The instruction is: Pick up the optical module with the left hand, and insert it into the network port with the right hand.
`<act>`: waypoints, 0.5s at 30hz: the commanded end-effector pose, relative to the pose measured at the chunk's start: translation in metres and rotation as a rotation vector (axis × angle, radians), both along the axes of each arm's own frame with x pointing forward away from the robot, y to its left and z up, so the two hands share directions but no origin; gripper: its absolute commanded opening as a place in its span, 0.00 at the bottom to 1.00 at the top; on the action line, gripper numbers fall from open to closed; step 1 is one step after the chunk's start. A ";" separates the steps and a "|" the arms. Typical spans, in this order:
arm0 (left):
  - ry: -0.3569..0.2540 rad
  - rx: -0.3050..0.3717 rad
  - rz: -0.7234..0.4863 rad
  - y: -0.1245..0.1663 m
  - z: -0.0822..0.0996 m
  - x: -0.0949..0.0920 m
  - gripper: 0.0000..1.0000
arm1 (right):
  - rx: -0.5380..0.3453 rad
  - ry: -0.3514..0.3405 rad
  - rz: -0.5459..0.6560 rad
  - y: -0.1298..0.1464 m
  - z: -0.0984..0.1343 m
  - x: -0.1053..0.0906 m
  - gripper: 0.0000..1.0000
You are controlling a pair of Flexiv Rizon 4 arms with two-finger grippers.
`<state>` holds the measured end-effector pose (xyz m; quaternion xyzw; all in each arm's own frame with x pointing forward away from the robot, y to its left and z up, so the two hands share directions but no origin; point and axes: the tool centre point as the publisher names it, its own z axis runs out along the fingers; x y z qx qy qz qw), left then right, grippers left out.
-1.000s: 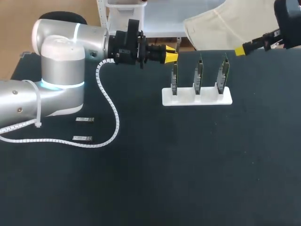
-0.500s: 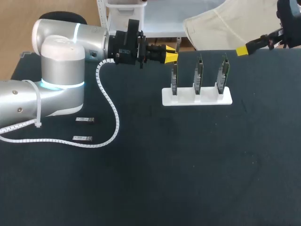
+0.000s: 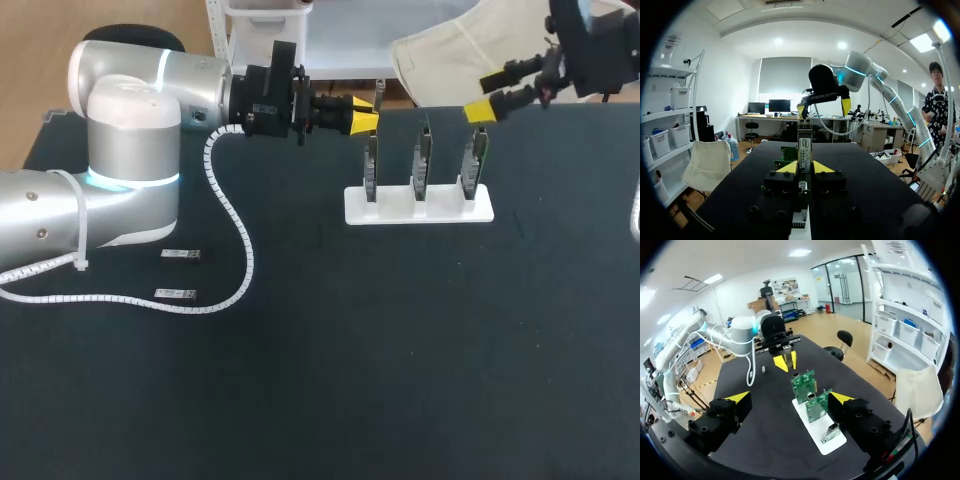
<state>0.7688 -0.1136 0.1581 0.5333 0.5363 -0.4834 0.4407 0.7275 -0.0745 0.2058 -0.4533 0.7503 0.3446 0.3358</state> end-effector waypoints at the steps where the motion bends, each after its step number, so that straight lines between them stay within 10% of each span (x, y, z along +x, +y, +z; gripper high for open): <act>1: 0.000 -0.001 -0.003 0.000 -0.001 0.002 0.00 | 0.025 0.044 0.147 0.010 -0.001 0.006 1.00; 15: 0.000 -0.001 -0.003 0.000 -0.001 0.002 0.00 | -0.042 -0.039 0.268 0.044 -0.004 0.014 1.00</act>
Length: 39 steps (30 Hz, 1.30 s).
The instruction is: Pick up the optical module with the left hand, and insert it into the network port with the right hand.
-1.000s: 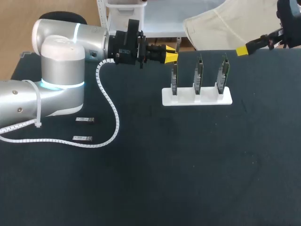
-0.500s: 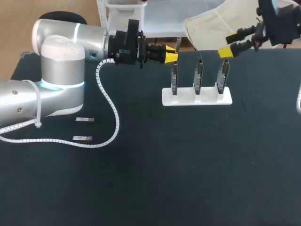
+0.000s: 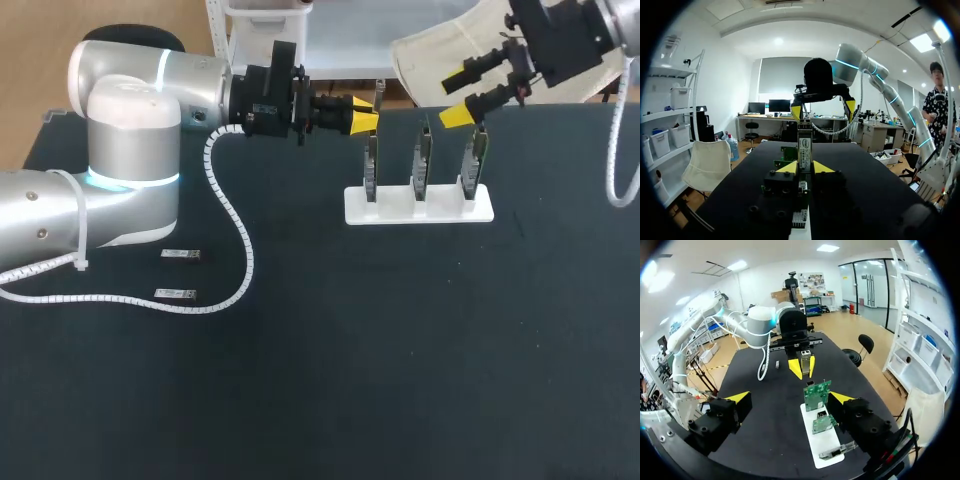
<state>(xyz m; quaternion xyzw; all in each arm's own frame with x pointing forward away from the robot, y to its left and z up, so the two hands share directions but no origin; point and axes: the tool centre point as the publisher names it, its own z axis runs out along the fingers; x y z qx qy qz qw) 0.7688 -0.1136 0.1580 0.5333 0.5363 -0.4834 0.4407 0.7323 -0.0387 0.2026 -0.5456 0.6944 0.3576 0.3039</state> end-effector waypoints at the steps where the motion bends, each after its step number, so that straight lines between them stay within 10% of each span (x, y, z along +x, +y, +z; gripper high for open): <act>1: 0.000 -0.001 -0.003 0.000 -0.001 0.002 0.00 | -0.028 -0.020 0.052 0.010 -0.003 0.011 1.00; 8: 0.000 -0.001 -0.003 0.000 -0.001 0.002 0.00 | -0.077 -0.094 0.053 0.019 -0.008 0.018 1.00; 39: 0.000 -0.001 -0.003 0.000 -0.001 0.002 0.00 | -0.015 -0.041 0.105 0.059 -0.006 0.042 1.00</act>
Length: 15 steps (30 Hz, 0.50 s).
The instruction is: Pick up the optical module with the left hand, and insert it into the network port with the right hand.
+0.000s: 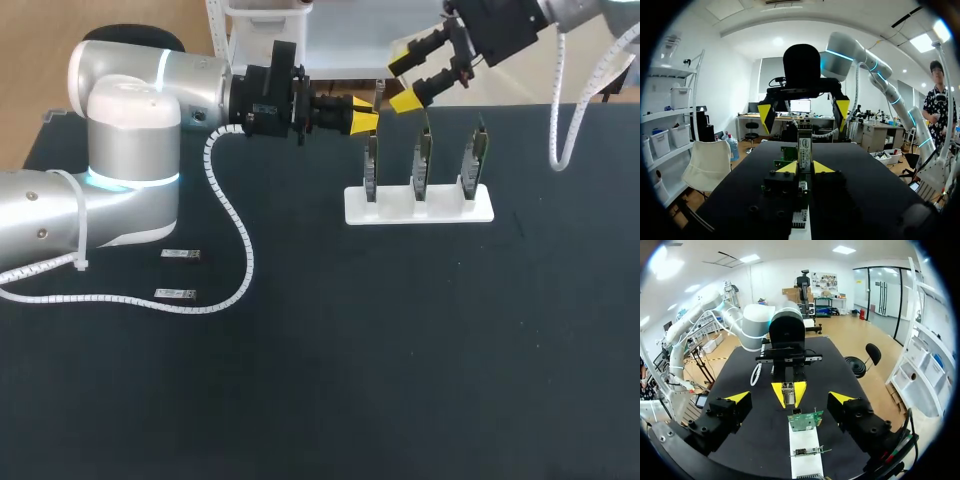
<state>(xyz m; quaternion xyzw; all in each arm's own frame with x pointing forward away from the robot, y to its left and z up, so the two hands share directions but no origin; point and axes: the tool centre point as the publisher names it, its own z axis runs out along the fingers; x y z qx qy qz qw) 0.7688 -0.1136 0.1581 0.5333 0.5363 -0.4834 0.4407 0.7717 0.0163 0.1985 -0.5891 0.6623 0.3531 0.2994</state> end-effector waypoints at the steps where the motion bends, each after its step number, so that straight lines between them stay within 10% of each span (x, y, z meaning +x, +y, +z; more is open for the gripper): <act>1: 0.000 -0.001 -0.003 0.000 -0.001 0.001 0.00 | -0.003 0.010 0.011 0.005 -0.002 0.001 1.00; 15: 0.000 -0.001 -0.003 0.000 -0.001 0.001 0.00 | 0.009 0.001 0.026 0.016 0.003 -0.008 1.00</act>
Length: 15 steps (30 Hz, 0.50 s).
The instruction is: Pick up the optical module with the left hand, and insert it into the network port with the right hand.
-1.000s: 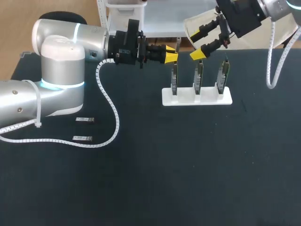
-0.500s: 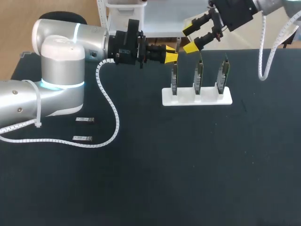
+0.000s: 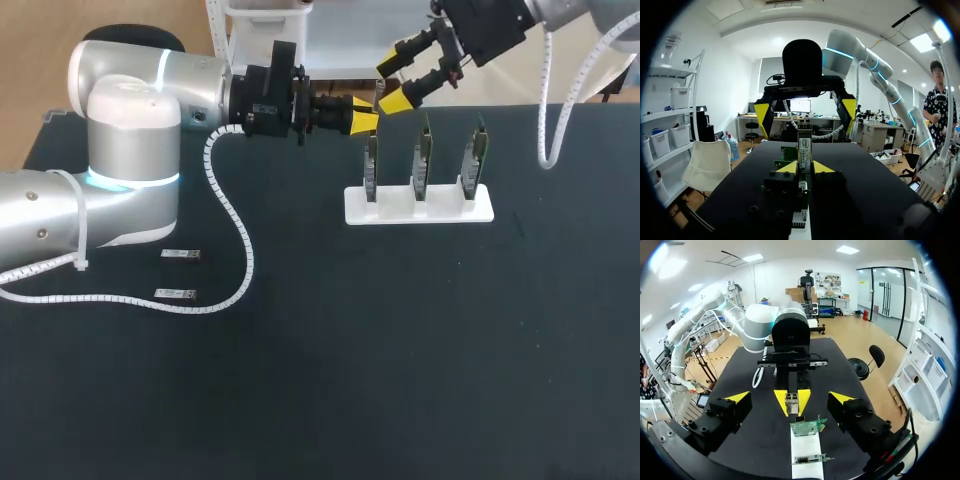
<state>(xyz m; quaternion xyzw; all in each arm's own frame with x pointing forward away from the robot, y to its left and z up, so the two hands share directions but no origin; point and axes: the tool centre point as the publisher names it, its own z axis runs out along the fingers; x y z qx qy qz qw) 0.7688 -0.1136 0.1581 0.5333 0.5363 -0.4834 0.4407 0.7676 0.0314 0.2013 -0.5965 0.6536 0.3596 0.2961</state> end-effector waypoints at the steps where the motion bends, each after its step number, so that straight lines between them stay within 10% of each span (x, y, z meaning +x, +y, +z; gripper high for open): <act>1: 0.000 -0.001 -0.003 0.000 -0.001 0.001 0.00 | 0.003 0.000 0.000 0.001 0.000 -0.004 1.00; 15: 0.000 -0.001 -0.003 0.000 -0.001 0.001 0.00 | 0.006 0.000 0.018 0.008 0.002 -0.008 1.00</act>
